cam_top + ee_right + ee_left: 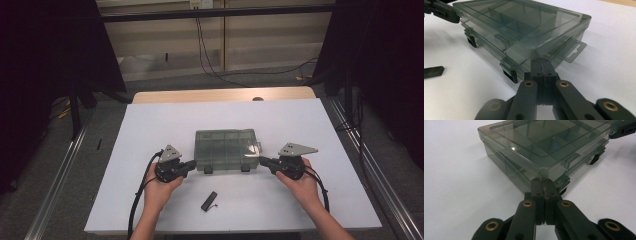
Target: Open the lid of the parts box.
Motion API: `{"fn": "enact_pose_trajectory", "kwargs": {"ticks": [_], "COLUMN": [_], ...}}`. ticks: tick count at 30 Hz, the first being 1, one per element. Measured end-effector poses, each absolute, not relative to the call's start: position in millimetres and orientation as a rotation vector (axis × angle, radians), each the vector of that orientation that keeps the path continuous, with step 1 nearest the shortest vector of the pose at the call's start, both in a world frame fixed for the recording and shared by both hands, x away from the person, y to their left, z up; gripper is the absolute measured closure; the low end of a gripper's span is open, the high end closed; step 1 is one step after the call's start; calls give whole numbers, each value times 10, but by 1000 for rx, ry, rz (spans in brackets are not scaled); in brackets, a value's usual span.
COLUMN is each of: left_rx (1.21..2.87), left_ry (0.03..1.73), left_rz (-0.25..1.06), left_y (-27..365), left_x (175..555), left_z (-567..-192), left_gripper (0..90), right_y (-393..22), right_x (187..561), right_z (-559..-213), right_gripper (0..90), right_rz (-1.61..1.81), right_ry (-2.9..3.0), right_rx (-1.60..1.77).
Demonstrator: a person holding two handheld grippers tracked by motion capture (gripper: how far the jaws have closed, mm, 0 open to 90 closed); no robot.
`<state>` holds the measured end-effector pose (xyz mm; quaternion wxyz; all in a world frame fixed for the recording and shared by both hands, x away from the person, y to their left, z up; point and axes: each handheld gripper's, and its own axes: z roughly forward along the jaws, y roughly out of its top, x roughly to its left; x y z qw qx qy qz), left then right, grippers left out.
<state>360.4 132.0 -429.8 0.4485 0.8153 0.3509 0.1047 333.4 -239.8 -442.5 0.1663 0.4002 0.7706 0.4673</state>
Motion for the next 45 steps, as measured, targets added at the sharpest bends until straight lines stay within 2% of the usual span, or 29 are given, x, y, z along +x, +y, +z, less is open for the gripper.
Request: {"fn": "enact_pose_trajectory", "kwargs": {"ticks": [18,27,45], "left_rx": [1980,1941,1852], "left_ry": [876,905,935], "left_rz": [281,327,438], "left_y": [1321,1323,1253], "left_x": [3624,3618,3647], "left_z": [-4250,-4241,-4217], "left_gripper": [888,832,789], "right_y": [-2295,-2226,-2221], "right_x": [3387,3363,3331], "right_z": [-4415,-4448,-4478], "right_gripper": [900,900,900], "right_rz": [1363,1322,1335], "right_ry": [2169,2166,2131], "right_rx": [1116,1068,1065]}}
